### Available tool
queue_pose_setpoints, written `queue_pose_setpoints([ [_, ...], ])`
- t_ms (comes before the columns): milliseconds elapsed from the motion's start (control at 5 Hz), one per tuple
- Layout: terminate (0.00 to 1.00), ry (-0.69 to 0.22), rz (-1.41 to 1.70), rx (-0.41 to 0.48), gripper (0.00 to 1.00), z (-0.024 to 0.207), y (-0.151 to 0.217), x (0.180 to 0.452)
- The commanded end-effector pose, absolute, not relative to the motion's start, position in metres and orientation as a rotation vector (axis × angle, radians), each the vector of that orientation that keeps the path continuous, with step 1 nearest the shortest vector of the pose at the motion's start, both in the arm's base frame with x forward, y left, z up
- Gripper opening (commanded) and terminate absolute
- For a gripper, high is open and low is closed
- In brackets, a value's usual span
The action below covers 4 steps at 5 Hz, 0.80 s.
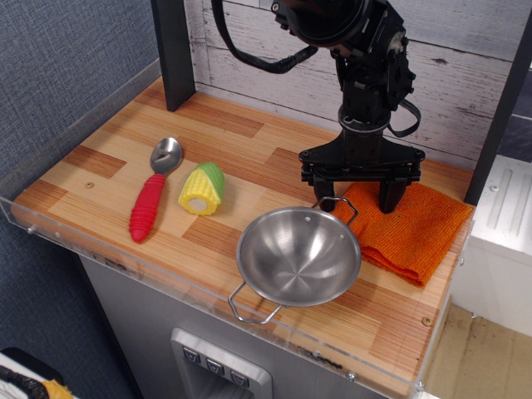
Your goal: PICK UP THE ORANGE TOWEL AND PUT NEAR VESSEL
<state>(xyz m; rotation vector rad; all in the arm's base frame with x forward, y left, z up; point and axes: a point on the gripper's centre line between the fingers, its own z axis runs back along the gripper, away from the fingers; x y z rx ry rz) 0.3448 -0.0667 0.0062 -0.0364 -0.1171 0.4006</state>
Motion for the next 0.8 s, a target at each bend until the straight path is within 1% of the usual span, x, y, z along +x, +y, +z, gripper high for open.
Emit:
queue_pose_setpoints([
  [0, 0.0, -0.212, 0.489, -0.042, 1.0, 0.053, -0.038, 0.349],
  [200, 0.0, -0.255, 0.526, -0.073, 1.0, 0.077, -0.032, 0.353],
  [400, 0.0, -0.288, 0.543, -0.093, 1.0, 0.094, -0.031, 0.352],
  [600, 0.0, -0.331, 0.538, -0.139, 1.0, 0.116, -0.033, 0.352],
])
